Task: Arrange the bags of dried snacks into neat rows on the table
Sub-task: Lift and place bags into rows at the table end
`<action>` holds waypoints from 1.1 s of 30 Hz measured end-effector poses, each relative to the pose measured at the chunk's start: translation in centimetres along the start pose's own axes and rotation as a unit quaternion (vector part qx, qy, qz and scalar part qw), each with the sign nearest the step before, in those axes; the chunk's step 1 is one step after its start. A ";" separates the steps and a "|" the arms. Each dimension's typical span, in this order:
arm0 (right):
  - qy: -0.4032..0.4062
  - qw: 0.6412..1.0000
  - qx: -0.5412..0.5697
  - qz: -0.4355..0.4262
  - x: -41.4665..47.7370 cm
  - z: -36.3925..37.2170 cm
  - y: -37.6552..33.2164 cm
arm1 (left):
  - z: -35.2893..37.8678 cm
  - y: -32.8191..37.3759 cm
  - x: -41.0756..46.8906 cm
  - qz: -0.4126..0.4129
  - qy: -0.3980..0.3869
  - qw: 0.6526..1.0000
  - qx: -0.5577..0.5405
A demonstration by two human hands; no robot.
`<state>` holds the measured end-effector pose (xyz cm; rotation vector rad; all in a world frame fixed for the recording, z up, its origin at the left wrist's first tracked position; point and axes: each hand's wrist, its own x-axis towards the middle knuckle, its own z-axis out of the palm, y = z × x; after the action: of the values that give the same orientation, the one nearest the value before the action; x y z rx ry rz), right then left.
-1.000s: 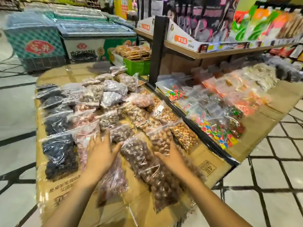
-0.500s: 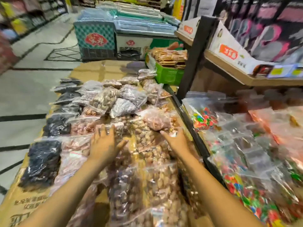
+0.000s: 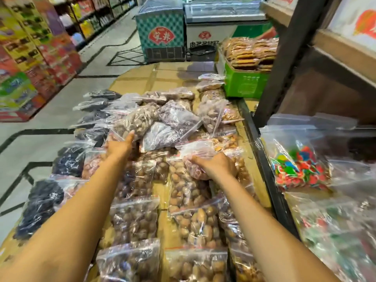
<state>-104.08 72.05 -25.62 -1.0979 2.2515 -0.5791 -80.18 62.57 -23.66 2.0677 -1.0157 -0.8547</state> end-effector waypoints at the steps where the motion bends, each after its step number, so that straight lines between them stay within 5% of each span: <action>1: 0.007 1.000 -0.002 -0.004 0.0 0.4 0.1 | 0.4 0.4 0.0 -0.012 0.019 1.000 0.015; 6: 0.050 0.999 -0.004 -0.015 0.2 1.6 0.7 | 1.1 0.2 1.0 -0.071 0.078 0.992 -0.066; 10: 0.050 0.998 0.018 -0.016 -0.9 1.0 0.3 | -1.1 -0.2 0.4 0.054 -0.014 0.989 -0.141; 13: 0.060 0.996 0.064 -0.019 -3.7 -0.3 -0.6 | -4.9 0.0 0.2 0.059 -0.046 0.973 -0.218; 18: 0.185 0.964 0.189 -0.009 -9.8 0.5 -2.9 | -12.1 -2.4 -0.2 0.088 -0.166 0.927 -0.323; 22: 0.216 0.935 0.273 -0.066 -18.9 2.3 -5.5 | -18.3 -5.0 0.4 0.118 -0.258 0.898 -0.335; 26: 0.266 0.902 0.338 -0.040 -29.0 5.6 -7.7 | -24.6 -6.8 -0.8 0.162 -0.333 0.856 -0.361; 33: 0.267 0.885 0.381 0.013 -41.3 12.5 -5.8 | -36.1 -10.1 -3.8 0.185 -0.379 0.837 -0.348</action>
<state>-71.78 100.55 -19.27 -0.5273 2.0916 -1.7412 -49.79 80.47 -10.41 0.8591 -1.1904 -1.5875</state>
